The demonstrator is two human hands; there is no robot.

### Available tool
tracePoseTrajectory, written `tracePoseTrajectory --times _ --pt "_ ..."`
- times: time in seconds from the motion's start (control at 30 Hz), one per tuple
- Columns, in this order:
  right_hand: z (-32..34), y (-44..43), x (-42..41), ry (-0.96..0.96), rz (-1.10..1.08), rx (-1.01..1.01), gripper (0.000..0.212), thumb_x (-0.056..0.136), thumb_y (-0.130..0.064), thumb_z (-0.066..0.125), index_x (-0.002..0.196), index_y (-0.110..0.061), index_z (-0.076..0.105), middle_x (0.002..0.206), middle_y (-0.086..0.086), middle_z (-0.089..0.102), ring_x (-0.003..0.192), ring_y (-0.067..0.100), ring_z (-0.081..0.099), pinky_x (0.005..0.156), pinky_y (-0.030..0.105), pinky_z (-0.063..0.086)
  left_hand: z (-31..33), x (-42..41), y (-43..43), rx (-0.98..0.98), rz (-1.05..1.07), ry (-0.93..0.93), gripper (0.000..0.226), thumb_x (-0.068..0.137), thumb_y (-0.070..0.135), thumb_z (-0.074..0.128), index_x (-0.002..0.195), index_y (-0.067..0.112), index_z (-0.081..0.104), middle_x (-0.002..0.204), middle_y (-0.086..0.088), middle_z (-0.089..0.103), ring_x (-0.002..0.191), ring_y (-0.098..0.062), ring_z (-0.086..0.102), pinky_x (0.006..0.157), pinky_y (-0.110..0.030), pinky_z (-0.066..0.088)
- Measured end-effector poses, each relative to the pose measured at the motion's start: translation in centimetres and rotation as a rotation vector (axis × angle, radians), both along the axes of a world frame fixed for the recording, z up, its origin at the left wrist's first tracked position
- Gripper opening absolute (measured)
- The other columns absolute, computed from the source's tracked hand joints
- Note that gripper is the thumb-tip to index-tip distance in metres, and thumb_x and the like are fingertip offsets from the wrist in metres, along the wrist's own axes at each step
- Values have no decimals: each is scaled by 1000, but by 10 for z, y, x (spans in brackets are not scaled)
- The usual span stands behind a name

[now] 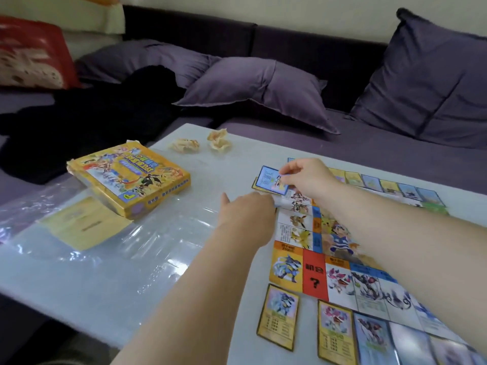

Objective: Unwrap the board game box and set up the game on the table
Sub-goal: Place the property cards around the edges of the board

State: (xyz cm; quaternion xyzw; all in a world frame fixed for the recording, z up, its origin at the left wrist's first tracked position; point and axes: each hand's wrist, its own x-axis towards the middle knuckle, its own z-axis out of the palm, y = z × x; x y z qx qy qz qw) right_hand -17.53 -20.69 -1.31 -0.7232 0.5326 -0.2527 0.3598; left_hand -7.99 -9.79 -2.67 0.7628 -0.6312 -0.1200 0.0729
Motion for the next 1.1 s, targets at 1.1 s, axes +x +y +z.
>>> tracePoseTrajectory --times 1.1 --pt "-27 -6 -1 886 742 -437 41 74 11 38 102 -7 63 110 11 62 108 30 53 93 44 43 -12 -10 4 128 -127 -254 45 91 10 37 134 19 45 128 2 51 117 -18 51 112 -58 -1"
